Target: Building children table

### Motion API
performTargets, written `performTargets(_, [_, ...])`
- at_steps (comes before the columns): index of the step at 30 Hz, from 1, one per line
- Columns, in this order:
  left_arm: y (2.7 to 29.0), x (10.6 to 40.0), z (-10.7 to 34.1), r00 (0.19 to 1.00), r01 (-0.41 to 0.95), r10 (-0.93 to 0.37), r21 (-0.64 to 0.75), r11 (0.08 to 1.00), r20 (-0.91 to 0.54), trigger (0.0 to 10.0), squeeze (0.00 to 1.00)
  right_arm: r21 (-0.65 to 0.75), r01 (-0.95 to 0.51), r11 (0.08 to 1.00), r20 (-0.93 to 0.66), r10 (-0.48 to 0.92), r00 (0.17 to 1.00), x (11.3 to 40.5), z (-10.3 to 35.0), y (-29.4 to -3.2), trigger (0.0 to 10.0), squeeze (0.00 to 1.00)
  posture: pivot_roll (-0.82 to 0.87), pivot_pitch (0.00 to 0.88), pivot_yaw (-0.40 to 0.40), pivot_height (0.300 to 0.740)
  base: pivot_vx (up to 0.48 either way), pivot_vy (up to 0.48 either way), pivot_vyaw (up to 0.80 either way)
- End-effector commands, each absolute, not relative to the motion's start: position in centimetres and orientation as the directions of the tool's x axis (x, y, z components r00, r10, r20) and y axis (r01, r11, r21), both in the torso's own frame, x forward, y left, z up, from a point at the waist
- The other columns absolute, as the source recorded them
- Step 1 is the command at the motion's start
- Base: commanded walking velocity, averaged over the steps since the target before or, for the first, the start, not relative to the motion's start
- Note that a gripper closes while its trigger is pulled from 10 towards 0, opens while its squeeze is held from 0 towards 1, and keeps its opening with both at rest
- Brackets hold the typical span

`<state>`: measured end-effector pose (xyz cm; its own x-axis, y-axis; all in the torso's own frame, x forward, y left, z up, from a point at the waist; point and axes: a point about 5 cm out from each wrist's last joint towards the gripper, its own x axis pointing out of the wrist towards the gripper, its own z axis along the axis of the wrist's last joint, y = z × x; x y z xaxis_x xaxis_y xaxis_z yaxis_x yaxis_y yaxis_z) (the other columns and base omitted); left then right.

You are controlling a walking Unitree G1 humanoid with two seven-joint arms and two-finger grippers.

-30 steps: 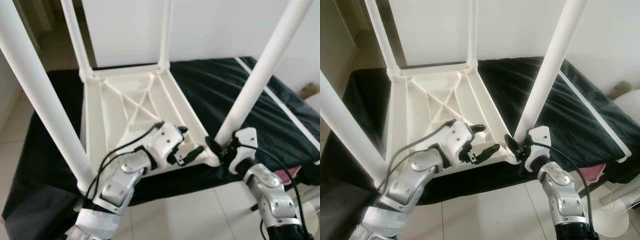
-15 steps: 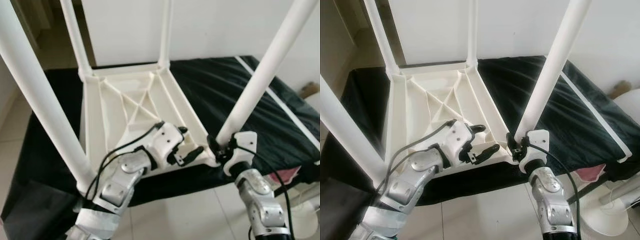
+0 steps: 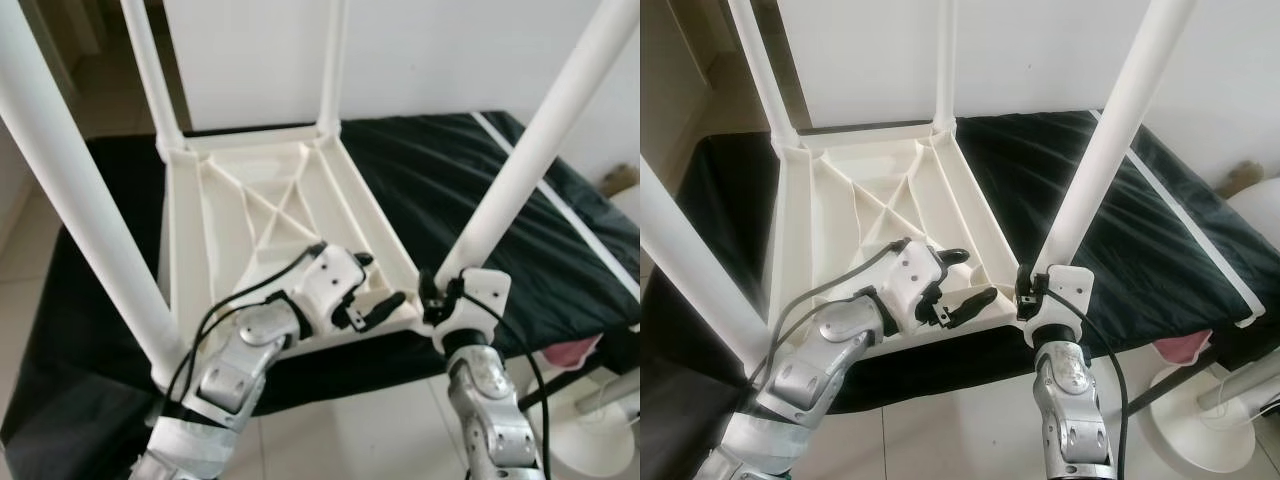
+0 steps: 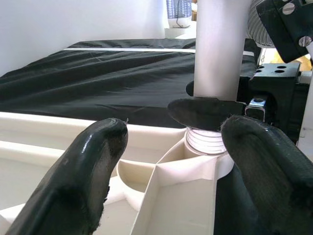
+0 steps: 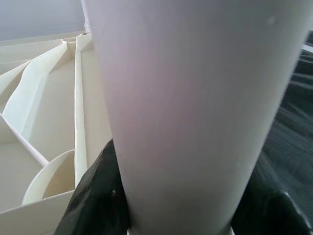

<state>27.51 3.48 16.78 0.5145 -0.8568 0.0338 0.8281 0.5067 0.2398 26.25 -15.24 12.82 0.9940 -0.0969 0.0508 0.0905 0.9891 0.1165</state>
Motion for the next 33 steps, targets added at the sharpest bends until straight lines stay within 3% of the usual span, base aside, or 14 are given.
performTargets(1, [3.4, 27.3, 16.8, 0.501, 0.838, -0.865, 0.234, 0.493, 0.031, 10.0, 0.0, 0.174, 0.141, 0.975, -0.036, -0.137, 0.99, 25.8, 11.3, -15.4, 10.0, 0.0, -0.04, 0.061, -0.038, 0.74, 0.0, 0.0, 0.0])
performTargets(15, [3.4, 27.2, 16.9, 0.501, 0.838, -0.865, 0.231, 0.495, 0.034, 10.0, 0.0, 0.163, 0.154, 0.975, -0.031, -0.151, 0.988, 26.0, 11.5, -15.5, 10.0, 0.0, -0.04, 0.057, -0.041, 0.74, 0.0, 0.0, 0.0])
performTargets(16, [3.3, 27.3, 16.9, 0.502, 0.838, -0.864, 0.231, 0.495, 0.034, 10.0, 0.0, 0.162, 0.15, 0.975, -0.027, -0.148, 0.989, 26.0, 11.6, -15.6, 10.0, 0.09, -0.04, 0.056, -0.042, 0.74, 0.0, 0.0, 0.0])
performTargets(17, [3.3, 27.3, 16.9, 0.502, 0.837, -0.864, 0.232, 0.495, 0.034, 10.0, 0.0, 0.159, 0.146, 0.976, -0.02, -0.145, 0.989, 26.1, 11.6, -15.8, 10.0, 1.0, -0.04, 0.055, -0.043, 0.74, 0.0, 0.0, 0.0])
performTargets(24, [3.3, 27.4, 16.9, 0.503, 0.837, -0.864, 0.231, 0.497, 0.035, 10.0, 0.0, 0.16, 0.138, 0.977, -0.011, -0.138, 0.99, 26.2, 11.8, -16.1, 10.0, 1.0, -0.04, 0.052, -0.044, 0.74, 0.0, 0.0, 0.0])
performTargets(25, [3.3, 27.4, 16.9, 0.503, 0.836, -0.864, 0.232, 0.496, 0.036, 10.0, 0.0, 0.161, 0.118, 0.98, -0.008, -0.119, 0.993, 26.2, 11.8, -16.1, 10.0, 0.0, -0.04, 0.049, -0.044, 0.74, 0.0, 0.0, 0.0])
performTargets(33, [3.2, 27.5, 16.9, 0.495, 0.84, -0.868, 0.235, 0.49, 0.038, 10.0, 0.0, 0.129, -0.006, 0.992, 0.026, 0.003, 1.0, 26.6, 12.4, -16.7, 10.0, 0.0, -0.05, 0.044, -0.038, 0.74, 0.0, 0.0, 0.0])
